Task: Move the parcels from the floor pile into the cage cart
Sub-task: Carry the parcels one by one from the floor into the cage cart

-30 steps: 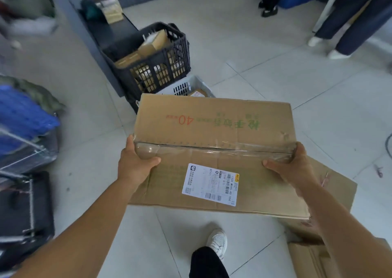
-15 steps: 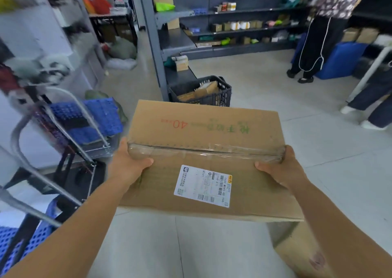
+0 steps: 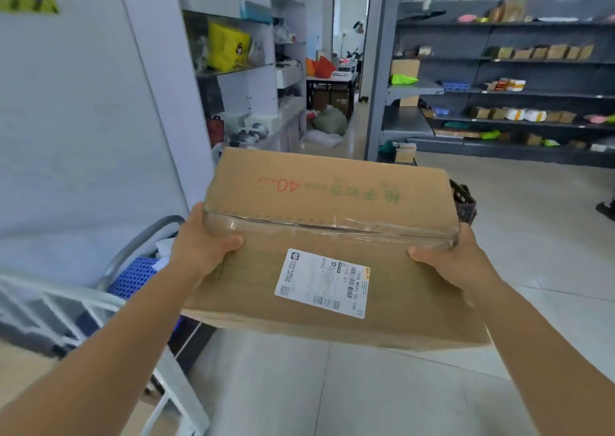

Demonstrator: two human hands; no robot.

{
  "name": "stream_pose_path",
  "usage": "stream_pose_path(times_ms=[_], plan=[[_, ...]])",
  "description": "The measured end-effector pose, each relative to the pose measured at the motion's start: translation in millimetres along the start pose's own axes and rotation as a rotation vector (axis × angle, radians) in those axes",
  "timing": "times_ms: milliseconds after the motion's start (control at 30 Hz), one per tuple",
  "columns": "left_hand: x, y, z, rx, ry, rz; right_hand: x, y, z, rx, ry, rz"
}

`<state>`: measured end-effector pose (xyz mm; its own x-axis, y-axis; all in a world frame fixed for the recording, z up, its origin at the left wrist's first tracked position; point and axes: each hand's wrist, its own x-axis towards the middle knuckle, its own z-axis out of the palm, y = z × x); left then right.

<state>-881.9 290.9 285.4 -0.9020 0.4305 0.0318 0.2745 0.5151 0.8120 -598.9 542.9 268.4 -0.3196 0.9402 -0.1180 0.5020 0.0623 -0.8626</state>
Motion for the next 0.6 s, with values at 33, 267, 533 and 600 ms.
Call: stream_pose_path(times_ms=[33, 267, 533, 600], plan=[[-7.3, -4.9, -15.4, 0.002, 0.039, 0.002, -5.4, -8.9, 4.5, 0.016, -0.025, -0.031], [-73.2, -31.0, -125.9, 0.026, 0.298, -0.033, -56.0, -75.4, 50.0, 0.031, -0.195, -0.185], [-150.4, -79.6, -254.0, -0.003, 0.498, -0.135, -143.9, -148.7, 133.0, 0.077, -0.386, -0.348], [-170.3, -99.1, -286.8, -0.003, 0.545, -0.149, -173.5, -165.2, 157.1, 0.067, -0.419, -0.378]])
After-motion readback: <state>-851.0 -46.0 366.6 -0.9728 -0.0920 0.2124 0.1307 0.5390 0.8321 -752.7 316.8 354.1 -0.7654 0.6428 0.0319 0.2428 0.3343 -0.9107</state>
